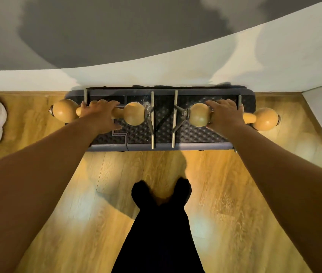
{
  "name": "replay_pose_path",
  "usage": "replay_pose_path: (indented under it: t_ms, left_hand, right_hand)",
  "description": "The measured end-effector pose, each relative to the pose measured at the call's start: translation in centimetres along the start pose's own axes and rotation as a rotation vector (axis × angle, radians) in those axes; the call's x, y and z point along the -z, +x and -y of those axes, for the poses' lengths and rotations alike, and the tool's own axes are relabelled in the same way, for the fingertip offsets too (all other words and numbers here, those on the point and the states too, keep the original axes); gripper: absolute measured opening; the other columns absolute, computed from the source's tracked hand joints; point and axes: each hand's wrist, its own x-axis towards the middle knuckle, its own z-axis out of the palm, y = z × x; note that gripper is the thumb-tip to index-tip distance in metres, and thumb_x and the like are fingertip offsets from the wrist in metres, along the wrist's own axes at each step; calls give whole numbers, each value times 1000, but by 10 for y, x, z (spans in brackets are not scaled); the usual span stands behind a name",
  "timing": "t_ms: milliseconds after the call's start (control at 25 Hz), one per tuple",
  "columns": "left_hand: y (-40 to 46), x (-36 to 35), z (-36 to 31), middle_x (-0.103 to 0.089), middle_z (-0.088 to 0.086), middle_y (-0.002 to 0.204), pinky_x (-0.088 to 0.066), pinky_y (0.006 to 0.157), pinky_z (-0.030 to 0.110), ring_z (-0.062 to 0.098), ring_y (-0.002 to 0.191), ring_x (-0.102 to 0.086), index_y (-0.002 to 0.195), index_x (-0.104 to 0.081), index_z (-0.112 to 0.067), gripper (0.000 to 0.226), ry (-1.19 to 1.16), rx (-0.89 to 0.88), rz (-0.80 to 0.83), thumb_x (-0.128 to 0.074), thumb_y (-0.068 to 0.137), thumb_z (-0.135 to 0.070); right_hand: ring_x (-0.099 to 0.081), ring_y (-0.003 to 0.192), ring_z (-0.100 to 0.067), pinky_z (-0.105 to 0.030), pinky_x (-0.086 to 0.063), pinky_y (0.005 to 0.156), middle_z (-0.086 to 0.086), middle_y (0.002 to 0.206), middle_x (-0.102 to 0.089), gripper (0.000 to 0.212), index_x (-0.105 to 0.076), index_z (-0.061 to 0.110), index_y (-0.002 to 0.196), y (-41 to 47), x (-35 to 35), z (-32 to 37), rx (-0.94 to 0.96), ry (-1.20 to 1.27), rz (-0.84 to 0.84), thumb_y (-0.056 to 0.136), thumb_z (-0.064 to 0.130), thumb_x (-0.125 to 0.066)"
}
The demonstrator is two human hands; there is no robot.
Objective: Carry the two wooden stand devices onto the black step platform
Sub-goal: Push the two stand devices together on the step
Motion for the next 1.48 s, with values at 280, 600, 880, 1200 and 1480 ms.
replay_pose_path:
  t_ms: [280, 600, 880, 1200, 1480]
  left_hand:
    - [30, 1, 3, -68, -4, 91, -47, 101, 55, 25, 97, -62, 100, -72, -34, 43, 96, -25, -38, -75, 76, -69]
    - [34, 28, 19, -68, -7, 87, -46, 82, 38, 15, 81, -61, 102, -66, -29, 40, -34, -182, 294, -85, 75, -52]
    - [35, 18, 22, -66, -9, 79, -45, 76, 33, 10, 75, -61, 87, -63, -32, 27, -37, -183, 205, -81, 80, -50]
    - [37, 29, 4, -67, -12, 77, -47, 72, 30, 7, 73, -61, 89, -66, -34, 22, -27, -252, 145, -79, 83, -51]
    - [49, 31, -10, -66, -11, 78, -44, 74, 32, 10, 75, -62, 87, -62, -34, 22, -91, -278, 161, -79, 83, -48]
  right_hand:
    - [-37, 144, -42, -71, -29, 115, -12, 139, -55, 47, -63, 29, 128, 12, -2, -6, -83, -171, 47, 85, 42, -79]
    - [-64, 72, -19, -33, -51, 65, -1, 79, -66, 17, -65, 21, 92, 27, 26, -10, 3, -183, 282, 85, 29, -79]
    - [-64, 70, -17, -30, -46, 61, 0, 77, -65, 9, -63, 22, 87, 30, 25, 1, 83, -239, 275, 88, 20, -72]
    - [-63, 70, -18, -35, -53, 65, 0, 77, -63, 23, -52, 24, 74, 28, 41, 25, 95, -267, 231, 87, 23, -70]
    - [-62, 70, -19, -35, -50, 62, 0, 77, -63, 25, -50, 25, 72, 31, 43, 27, 64, -222, 229, 84, 23, -72]
